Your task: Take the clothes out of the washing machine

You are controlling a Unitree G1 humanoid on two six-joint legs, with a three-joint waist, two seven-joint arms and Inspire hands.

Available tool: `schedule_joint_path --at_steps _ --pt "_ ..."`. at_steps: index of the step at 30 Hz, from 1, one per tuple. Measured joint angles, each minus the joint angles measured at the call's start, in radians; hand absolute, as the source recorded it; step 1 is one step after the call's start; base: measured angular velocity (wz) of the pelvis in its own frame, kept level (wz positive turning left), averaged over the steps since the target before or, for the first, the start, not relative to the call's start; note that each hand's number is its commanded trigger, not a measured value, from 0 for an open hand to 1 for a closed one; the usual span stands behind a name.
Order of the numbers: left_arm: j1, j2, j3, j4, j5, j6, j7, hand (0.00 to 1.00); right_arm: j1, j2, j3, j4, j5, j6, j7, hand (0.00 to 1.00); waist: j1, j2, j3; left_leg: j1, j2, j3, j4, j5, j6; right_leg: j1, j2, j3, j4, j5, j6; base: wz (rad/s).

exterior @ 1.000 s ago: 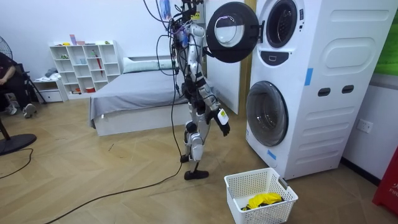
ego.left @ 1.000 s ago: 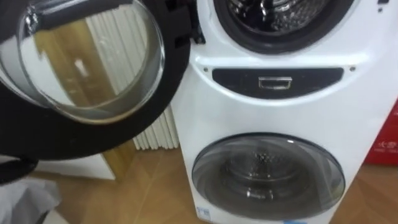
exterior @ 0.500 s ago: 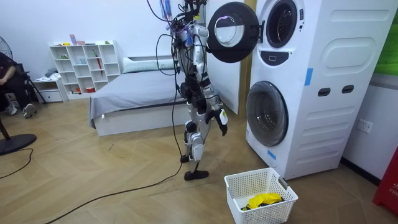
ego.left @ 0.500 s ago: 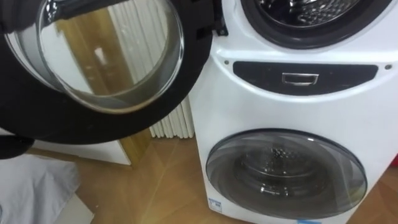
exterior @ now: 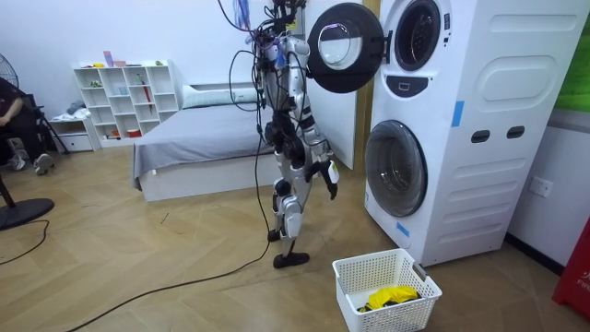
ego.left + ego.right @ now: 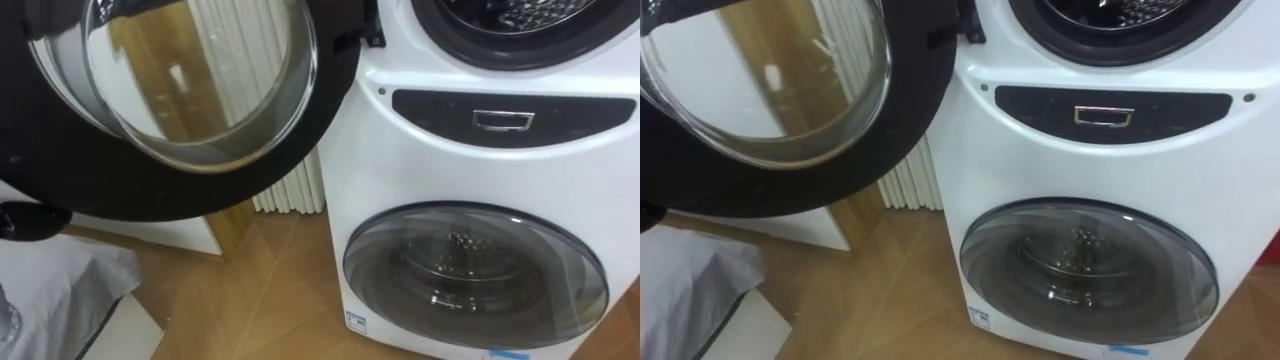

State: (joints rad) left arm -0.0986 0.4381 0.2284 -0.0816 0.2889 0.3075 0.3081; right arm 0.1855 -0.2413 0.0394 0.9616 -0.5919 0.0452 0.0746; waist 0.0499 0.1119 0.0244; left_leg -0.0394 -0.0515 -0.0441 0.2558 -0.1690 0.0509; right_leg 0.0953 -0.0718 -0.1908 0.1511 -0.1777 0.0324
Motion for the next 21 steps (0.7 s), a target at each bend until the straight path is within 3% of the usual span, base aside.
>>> schedule_joint_path --at_steps 7,10,14,17,21 --pt "0.027 -0.041 -0.002 -0.094 0.011 0.043 -0.05 0.0 -0.004 -0.01 0.038 0.0 -0.002 0.013 0.012 0.0 -0.002 -0.003 -0.0042 -0.002 -0.016 0.002 -0.016 0.012 0.019 -0.006 -0.012 0.031 0.004 0.013 0.017 0.03" --pt "0.042 -0.046 -0.018 -0.121 0.018 0.044 -0.059 0.0 -0.007 -0.015 0.071 0.001 -0.003 0.022 0.015 0.0 -0.002 -0.006 -0.0062 -0.001 -0.022 0.002 -0.019 0.017 0.027 -0.007 -0.017 0.043 0.01 0.017 0.023 0.01" --pt "0.051 -0.087 -0.045 -0.151 0.049 0.044 -0.062 0.0 -0.022 -0.025 0.088 0.001 -0.008 0.02 0.01 0.0 -0.021 -0.008 -0.0072 -0.001 -0.03 0.012 -0.021 0.024 0.039 -0.01 -0.033 0.038 0.023 0.02 0.03 0.12" --pt "0.052 -0.096 -0.08 -0.171 0.064 0.044 -0.072 0.0 -0.026 -0.027 0.1 0.0 -0.002 0.019 0.01 0.0 -0.021 -0.012 -0.0087 -0.002 -0.033 0.017 -0.018 0.028 0.044 -0.01 -0.039 0.04 0.026 0.027 0.04 0.08" --pt "0.061 -0.109 -0.136 -0.221 0.077 0.044 -0.091 0.0 -0.03 -0.028 0.123 0.0 0.0 0.02 0.002 0.0 -0.021 -0.022 -0.0091 -0.007 -0.033 0.056 -0.019 0.037 0.051 -0.015 -0.054 0.052 0.037 0.027 0.043 0.16"
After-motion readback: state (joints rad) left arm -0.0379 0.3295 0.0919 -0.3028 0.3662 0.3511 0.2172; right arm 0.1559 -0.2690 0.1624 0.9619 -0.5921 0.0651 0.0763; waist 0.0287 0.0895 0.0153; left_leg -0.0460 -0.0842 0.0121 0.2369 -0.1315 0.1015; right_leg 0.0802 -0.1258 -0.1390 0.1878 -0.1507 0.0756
